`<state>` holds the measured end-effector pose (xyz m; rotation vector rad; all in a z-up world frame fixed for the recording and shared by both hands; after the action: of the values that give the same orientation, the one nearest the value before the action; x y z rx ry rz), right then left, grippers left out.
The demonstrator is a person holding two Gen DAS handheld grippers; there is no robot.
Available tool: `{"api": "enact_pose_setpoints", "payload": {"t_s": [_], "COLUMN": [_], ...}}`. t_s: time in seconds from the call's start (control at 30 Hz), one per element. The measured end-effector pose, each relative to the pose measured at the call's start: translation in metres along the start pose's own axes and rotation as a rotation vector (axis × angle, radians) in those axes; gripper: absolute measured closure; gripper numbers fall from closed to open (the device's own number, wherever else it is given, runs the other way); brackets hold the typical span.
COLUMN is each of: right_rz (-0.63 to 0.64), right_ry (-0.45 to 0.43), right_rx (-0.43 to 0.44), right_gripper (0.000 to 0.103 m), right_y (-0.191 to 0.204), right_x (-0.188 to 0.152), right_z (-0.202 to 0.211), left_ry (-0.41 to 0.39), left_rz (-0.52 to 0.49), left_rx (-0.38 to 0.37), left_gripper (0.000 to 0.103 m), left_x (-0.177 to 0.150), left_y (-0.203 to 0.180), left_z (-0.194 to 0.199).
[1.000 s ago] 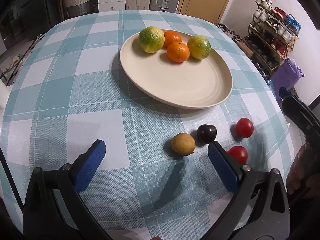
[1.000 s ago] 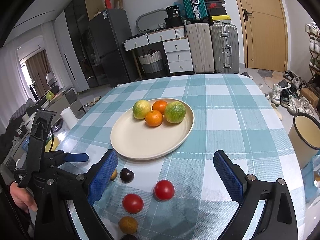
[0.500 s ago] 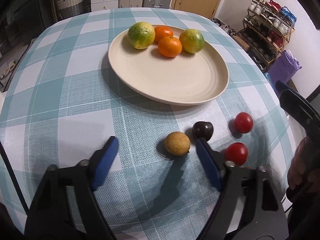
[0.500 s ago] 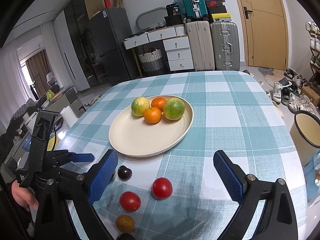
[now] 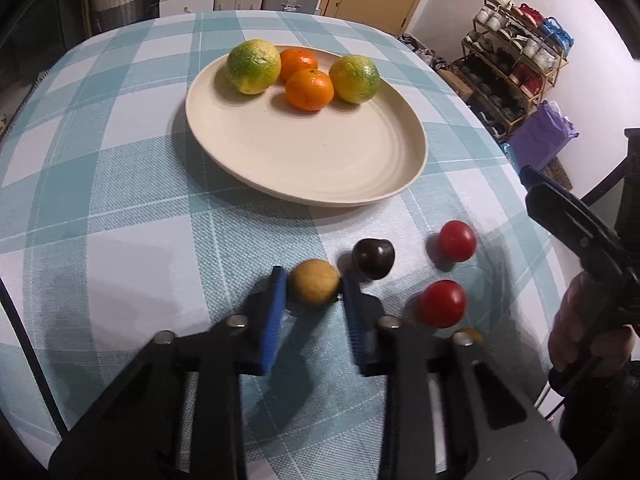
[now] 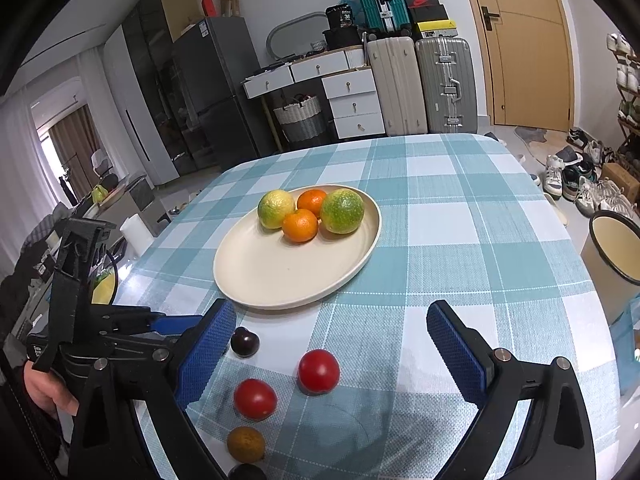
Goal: Organize fruits
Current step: 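Grasp the round brown fruit with the left tool while the right tool grasps a red tomato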
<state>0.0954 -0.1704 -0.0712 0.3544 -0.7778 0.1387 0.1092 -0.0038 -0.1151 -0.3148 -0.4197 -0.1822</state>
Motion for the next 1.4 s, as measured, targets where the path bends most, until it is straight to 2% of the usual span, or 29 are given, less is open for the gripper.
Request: {"api": "enact_pose_setpoints", "payload": {"t_s": [0.27,0.73,0.87,0.93,1.07,1.33,1.4], "right_rz": [-0.008,-0.025,-0.039,-0.047,-0.044,-0.022,-0.021], "right_ry": [0.011,0.091,0.123,0.139,0.153,0.199,0.202], "right_rx": [0.007,0.045,0.041,0.039,0.044,0.038,0.040], "right_gripper": [0.005,0.005,0.020,0.021,0.032,0.071,0.075], "right_y": [-0.001,0.008,0.007,0.007,0.008,0.011,0.011], "right_x": [-0.002,-0.017,-0.021,-0.022,-0.025,-0.031,-0.032], "right_z": [0.001,-0.018,-0.027,-0.031,-0.035,-0.044,-0.045], "left_ry": [-0.025,-0.052,-0.056,-0.058,-0.062,-0.062,-0.068], "left_rz": [0.009,0.052,0.062,0.065,0.068,0.075,0.078], "left_rx": [-0.017,-0.039,-0.044,-0.047,-0.050,-0.050,-0.050], "left_gripper": [0.079,0.079,0.079,0.079,0.079,0.079,0.079], "left_x": [-0.003,-0.015,-0.017,-0.017,-0.017,-0.017,-0.017], "left_y": [0.004,0.021,0.025,0.026,0.027,0.029,0.029], "left_z": [0.009,0.027,0.030,0.031,0.032,0.033,0.035]}}
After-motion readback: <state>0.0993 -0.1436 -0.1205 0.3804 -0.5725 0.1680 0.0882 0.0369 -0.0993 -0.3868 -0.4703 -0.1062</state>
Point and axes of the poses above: each gripper's, at about its wrist camera, not at the fingertips, and z roughly against the way its jaws point, y to its left, x to its top, the point moved 1 cm from there along -z, roughly the way its jaws point, and after that the axes turned 3 degrees about y, right-handed, at the moved point
